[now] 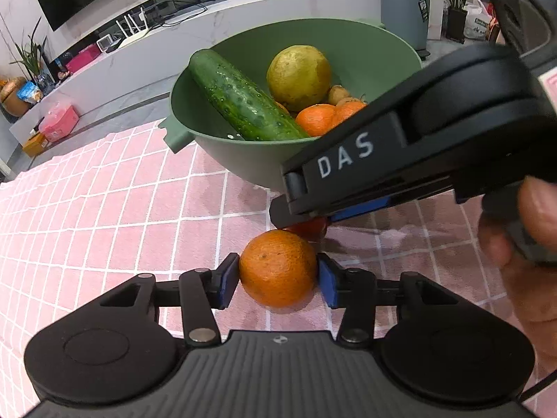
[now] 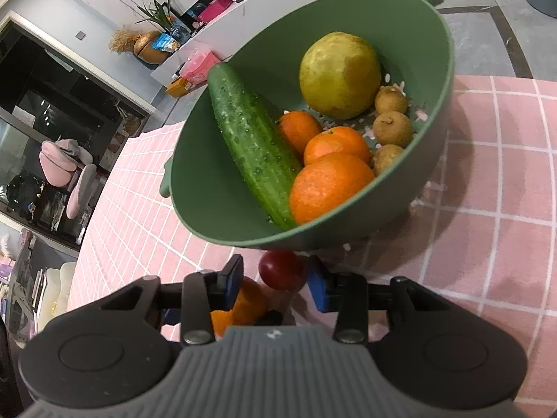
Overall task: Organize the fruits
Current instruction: 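Grasp the last orange with the left tool while the right tool grasps the red plum, then carry the orange and red plum into the green colander with both tools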
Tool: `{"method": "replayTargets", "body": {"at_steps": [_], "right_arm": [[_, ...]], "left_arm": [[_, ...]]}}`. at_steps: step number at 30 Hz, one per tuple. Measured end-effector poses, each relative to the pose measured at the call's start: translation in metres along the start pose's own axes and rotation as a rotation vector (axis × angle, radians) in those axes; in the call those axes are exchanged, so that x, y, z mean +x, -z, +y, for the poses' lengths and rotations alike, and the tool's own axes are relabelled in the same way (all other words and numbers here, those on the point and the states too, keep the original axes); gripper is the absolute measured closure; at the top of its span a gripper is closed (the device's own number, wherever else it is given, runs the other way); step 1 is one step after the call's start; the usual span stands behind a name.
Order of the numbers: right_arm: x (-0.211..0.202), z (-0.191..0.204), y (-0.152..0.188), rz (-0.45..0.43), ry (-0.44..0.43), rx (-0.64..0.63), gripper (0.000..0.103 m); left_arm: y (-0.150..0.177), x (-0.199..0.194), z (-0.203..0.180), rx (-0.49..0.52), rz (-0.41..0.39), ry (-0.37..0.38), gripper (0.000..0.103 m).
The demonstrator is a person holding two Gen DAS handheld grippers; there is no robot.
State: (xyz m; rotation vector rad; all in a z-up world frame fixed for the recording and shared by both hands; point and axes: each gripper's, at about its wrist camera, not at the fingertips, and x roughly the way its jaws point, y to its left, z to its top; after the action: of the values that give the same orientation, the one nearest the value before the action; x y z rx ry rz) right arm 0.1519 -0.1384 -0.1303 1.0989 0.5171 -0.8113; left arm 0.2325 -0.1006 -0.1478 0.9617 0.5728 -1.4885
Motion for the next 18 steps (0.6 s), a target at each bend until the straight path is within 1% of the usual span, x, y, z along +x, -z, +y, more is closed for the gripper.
{"method": "replayTargets", "body": {"at_steps": [6, 10, 18], "right_arm": [[0.006, 0.0, -0.001, 0.013, 0.0, -0.012, 0.081], [0.004, 0.001, 0.0, 0.022, -0.003, -0.018, 0.082], [0.005, 0.0, 0.0, 0.043, -0.012, -0.017, 0.083]], "left_arm": [[0.004, -0.002, 0.0, -0.012, -0.006, -0.001, 0.05], [0.007, -0.006, 0.002, -0.033, 0.004, 0.013, 0.05], [0.016, -0.015, 0.003, -0.046, 0.038, 0.0, 0.05]]}}
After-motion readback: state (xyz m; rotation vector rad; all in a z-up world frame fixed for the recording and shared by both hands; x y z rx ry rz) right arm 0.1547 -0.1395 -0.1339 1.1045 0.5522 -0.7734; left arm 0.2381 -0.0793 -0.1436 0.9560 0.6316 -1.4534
